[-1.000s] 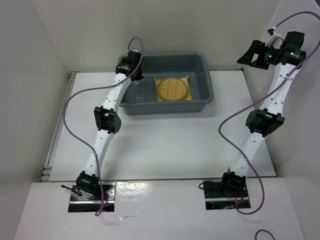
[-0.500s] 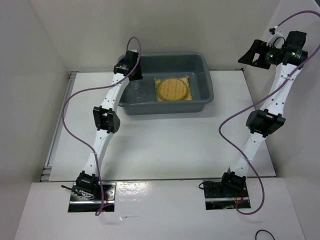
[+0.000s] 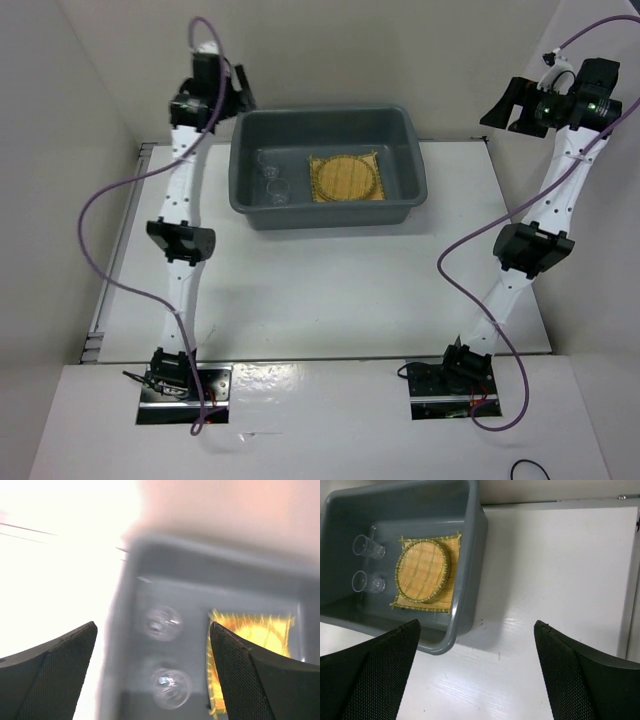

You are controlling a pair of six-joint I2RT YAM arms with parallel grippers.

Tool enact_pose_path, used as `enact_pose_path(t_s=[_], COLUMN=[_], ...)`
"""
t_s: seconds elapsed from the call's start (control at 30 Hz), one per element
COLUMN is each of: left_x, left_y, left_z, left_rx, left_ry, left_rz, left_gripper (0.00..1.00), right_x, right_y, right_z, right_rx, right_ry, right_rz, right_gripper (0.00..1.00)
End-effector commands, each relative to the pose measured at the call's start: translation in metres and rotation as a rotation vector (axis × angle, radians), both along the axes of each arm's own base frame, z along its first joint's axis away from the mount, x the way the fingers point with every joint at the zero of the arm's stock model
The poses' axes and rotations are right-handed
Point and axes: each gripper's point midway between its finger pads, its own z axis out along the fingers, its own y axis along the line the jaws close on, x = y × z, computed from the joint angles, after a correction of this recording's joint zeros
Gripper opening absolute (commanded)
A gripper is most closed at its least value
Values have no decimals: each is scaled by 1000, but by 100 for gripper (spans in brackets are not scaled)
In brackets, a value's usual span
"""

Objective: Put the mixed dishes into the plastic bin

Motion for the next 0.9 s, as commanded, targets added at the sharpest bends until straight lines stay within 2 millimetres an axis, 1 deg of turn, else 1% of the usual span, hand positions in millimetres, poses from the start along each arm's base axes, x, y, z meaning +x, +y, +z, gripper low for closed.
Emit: enact_pose_path(t_s=[0.0,0.03,0.07,0.1,0.13,0.17,0.2,0.23,0.27,0.3,0.33,0.37,0.4,0.43,0.47,0.5,0.53,0.57,0.6,0.63,0.67,0.7,0.73,0.77,0.8,0.83,0.87], left_x=[-70,-76,-82,-92,-91,-93,-101,-104,-107,-116,-121,-126,-139,-146,-154,-163,-181,-193,-204,-213,-227,-233,-237,-243,-245,-247,-248], left_y=[86,91,83,87,79,72,58,52,47,34,36,32,21,17,14,6,-1,4,6,4,10,11,12,15,13,14,12], left_z=[102,95,88,73,42,28,24,14,-13,-9,-8,18,-9,-11,37,37,32,31,30,13,27,24,22,25,15,15,14], left_rx=[-2,2,-10,33,75,99,165,200,264,294,346,353,427,432,309,287,164,134,139,145,144,158,156,163,164,184,179], left_ry=[-101,-68,-39,19,120,162,174,197,265,255,243,167,222,210,42,20,-17,-34,-50,-46,-97,-102,-108,-117,-97,-99,-98], left_rz=[288,318,345,402,390,397,417,427,425,408,437,423,369,338,315,221,70,51,29,-12,-16,-35,-35,-38,-51,-71,-81], left_gripper=[100,100,100,100,100,100,100,100,100,100,100,100,100,100,100,100,100,100,100,100,100,100,100,100,100,100,100], right_x=[-17,-17,-18,-20,-21,-25,-27,-29,-34,-36,-36,-41,-44,-46,-49,-59,-63,-67,-79,-85,-90,-100,-105,-109,-109,-125,-129], right_y=[-5,-8,-12,-12,-10,-13,-12,-13,-15,-14,-17,-16,-14,-13,-12,-7,-8,-8,-7,-6,-7,-9,-2,2,6,23,31], right_z=[25,25,23,24,25,25,24,23,20,19,16,23,28,22,21,29,12,10,21,5,1,20,-9,-15,-16,-32,-36], right_rx=[-69,-77,-101,-101,-111,-127,-132,-138,-143,-141,-147,-159,-163,-154,-151,-155,-144,-151,-190,-180,-199,-254,-252,-282,-312,-327,-329], right_ry=[-34,-30,-22,-22,-17,-4,0,9,29,34,47,34,24,47,55,44,99,105,79,126,130,63,127,125,95,119,112], right_rz=[-53,-65,-84,-84,-90,-114,-109,-120,-133,-133,-145,-153,-154,-152,-151,-152,-158,-167,-172,-174,-181,-212,-200,-202,-208,-186,-172], right_gripper=[98,98,98,98,98,98,98,98,98,98,98,98,98,98,98,98,98,98,98,98,98,98,98,98,98,98,98])
